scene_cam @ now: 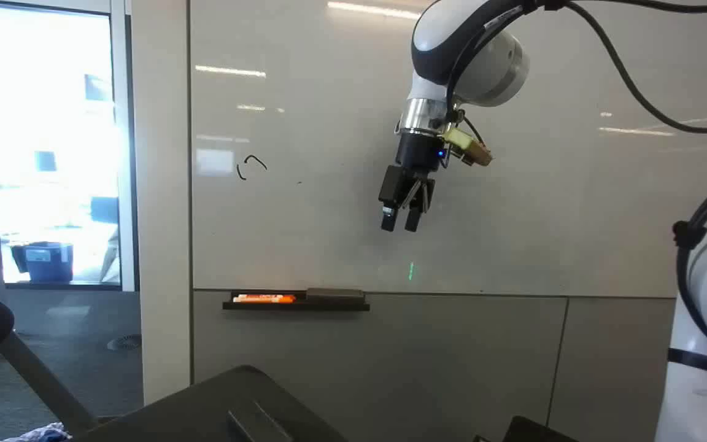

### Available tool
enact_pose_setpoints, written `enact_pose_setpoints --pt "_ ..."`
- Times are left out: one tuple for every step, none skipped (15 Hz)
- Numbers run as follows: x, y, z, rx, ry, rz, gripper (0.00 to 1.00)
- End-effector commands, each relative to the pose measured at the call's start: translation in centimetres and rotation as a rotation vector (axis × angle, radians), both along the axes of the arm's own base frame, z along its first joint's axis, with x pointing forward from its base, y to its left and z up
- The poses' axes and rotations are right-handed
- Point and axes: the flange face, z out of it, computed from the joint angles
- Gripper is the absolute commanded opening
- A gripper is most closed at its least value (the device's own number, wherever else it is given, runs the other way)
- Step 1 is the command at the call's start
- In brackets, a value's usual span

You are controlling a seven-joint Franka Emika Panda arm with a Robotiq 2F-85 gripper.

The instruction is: Use the eraser to wipe the whiteboard then pick up the marker.

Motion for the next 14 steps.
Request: enact_pose_setpoints --pt "0.1 0.0 0.2 -0.001 -0.004 0.0 1.0" --pt "0.1 -0.1 0.5 -0.002 -0.009 -0.001 1.0" --pt "0.2 -0.1 0.7 -0.003 -0.014 -0.002 1.0" --pt "0.2 -0.1 0.9 -0.003 -0.017 -0.002 1.0" --pt "0.2 -0.1 0.9 -0.003 -0.017 -0.002 1.0" --pt "0.2 -0.1 0.9 -0.003 -0.017 -0.002 1.0" --pt "0.2 -0.1 0.9 -0.003 -0.017 -0.002 1.0" --pt "0.2 -0.1 0.9 -0.003 -0.017 -0.002 1.0" --pt "0.2 -0.1 0.9 -0.003 -0.017 -0.002 1.0" --pt "0.2 -0.1 0.9 -0.003 -0.017 -0.002 1.0" --pt "0.3 0.5 0.3 -0.01 -0.018 0.008 1.0" --pt "0.5 1.8 -0.7 -0.007 -0.019 0.024 1.0" --pt "0.7 2.9 -1.6 -0.011 -0.009 0.033 1.0" --pt "0.8 4.2 -2.5 -0.011 0.0 0.06 1.0"
